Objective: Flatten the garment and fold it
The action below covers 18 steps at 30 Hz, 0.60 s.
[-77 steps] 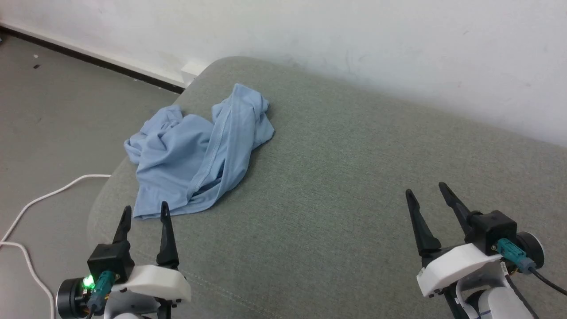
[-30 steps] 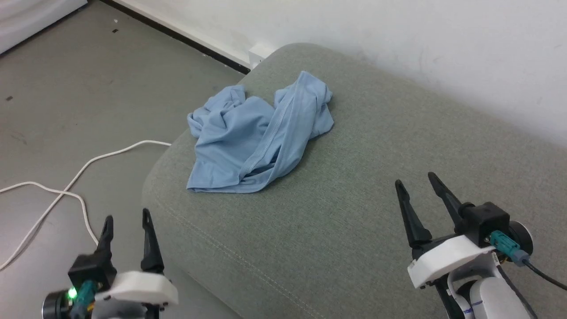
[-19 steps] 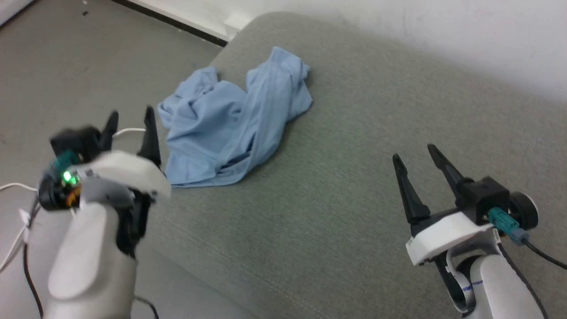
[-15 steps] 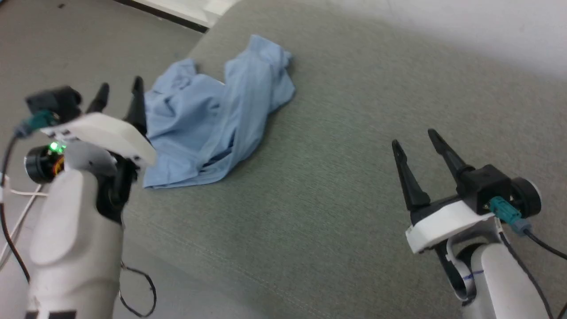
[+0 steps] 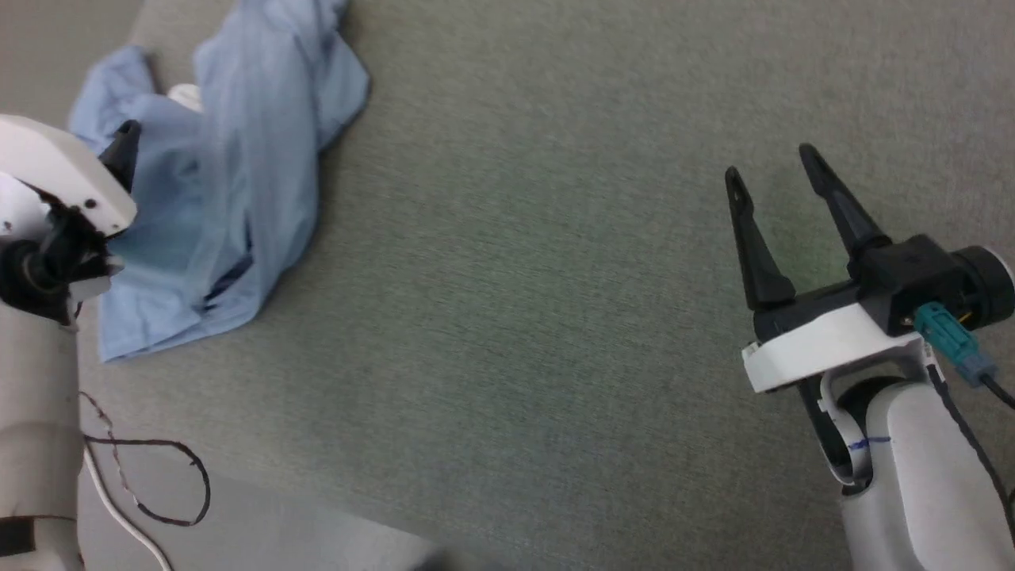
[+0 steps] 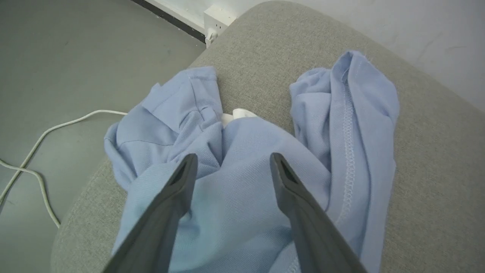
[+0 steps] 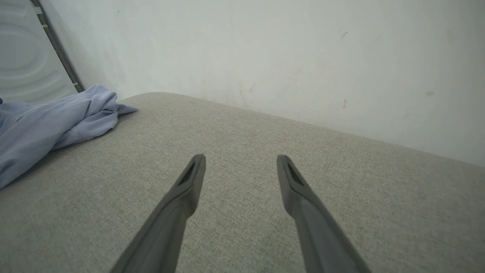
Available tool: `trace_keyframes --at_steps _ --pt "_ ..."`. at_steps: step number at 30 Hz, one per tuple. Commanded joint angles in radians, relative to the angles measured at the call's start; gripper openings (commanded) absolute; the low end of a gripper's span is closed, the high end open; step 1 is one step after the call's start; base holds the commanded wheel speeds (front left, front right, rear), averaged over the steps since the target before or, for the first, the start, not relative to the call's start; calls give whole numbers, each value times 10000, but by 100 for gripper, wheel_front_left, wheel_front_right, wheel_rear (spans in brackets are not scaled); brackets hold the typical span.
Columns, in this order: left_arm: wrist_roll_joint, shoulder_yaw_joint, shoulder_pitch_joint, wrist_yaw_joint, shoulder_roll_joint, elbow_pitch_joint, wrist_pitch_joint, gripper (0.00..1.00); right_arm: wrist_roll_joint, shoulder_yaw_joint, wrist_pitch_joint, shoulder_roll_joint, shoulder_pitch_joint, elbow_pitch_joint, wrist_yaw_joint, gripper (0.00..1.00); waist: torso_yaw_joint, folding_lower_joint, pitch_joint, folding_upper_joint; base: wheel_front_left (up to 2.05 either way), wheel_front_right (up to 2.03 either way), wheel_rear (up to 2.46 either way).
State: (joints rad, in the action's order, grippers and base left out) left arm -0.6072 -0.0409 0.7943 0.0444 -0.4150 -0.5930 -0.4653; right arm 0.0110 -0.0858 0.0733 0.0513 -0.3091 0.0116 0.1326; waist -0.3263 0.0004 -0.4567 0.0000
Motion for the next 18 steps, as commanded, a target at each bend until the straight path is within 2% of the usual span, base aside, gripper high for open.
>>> trace_keyframes --at_steps 1,8,10,11,12,13,15,18 --pt "-57 -69 125 114 -98 -67 -179 100 67 18 65 15 -157 78 -19 100 1226 -4 -1496 0 0 0 0" --pt "-529 -513 -413 1000 -270 -110 -1532 100 -3 -21 221 10 -325 38 -19 100 1519 -4 -1817 0 0 0 0" --pt "-729 -600 -663 1081 -305 -115 -2005 100 -41 3 271 9 -344 -40 -19 100 1566 -4 -1714 0 0 0 0" --pt "-837 -576 -819 1100 -286 -88 -2382 83 -57 27 302 8 -341 -95 -19 100 1574 -4 -1613 0 0 0 0" --pt "-933 -548 -978 1147 -270 -10 -2764 26 -76 55 345 7 -329 -153 -19 100 1574 -4 -1482 0 0 0 0" --pt "-982 -525 -1136 1234 -273 155 -3066 0 -109 83 398 5 -304 -218 -19 100 1570 -4 -1327 0 0 0 0" --pt "-969 -546 -1412 1332 -441 612 -3302 0 -185 95 487 2 -244 -378 -19 100 1578 -4 -963 0 0 0 0" --pt "-392 -608 -1718 1385 -1009 1386 -2442 0 -335 36 619 -3 -134 -677 -19 100 1634 -4 -256 0 0 0 0"
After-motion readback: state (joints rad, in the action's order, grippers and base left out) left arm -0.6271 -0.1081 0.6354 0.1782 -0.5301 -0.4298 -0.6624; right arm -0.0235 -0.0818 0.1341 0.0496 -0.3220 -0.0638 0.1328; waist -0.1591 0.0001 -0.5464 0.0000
